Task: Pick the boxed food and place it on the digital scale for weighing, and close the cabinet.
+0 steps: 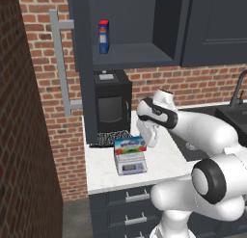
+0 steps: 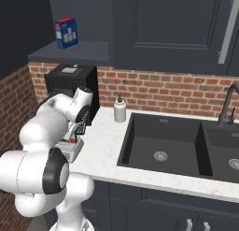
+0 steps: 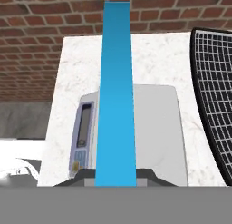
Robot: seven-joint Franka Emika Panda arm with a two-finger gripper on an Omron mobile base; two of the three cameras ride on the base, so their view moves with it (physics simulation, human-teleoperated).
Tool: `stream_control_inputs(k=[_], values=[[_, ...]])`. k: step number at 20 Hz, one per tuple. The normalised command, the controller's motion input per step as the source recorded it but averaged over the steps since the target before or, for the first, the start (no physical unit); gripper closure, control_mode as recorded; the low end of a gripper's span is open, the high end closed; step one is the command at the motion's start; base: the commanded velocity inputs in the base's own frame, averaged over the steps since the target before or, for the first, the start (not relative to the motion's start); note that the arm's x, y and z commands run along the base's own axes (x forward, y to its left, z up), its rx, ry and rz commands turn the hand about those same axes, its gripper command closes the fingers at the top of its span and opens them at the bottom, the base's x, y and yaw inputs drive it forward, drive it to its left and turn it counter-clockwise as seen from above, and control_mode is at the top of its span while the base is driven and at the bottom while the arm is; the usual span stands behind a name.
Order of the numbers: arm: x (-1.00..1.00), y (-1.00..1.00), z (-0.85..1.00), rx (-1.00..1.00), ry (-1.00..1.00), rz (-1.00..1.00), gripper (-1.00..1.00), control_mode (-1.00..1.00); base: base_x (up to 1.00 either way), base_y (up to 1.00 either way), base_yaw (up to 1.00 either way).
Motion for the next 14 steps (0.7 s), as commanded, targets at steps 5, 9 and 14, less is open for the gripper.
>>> stream_control_inputs(k=[5, 9, 14], values=[[0.21, 0.0, -0.35, 0.0, -0.04, 0.0, 1.0, -1.0, 0.0, 0.0, 0.0], [0.12, 0.0, -0.27, 0.0, 0.0, 0.0, 1.0, -1.0, 0.0, 0.0, 0.0], [0.02, 0.0, -0.18, 0.0, 0.0, 0.0, 1.0, -1.0, 0.0, 0.0, 0.0]])
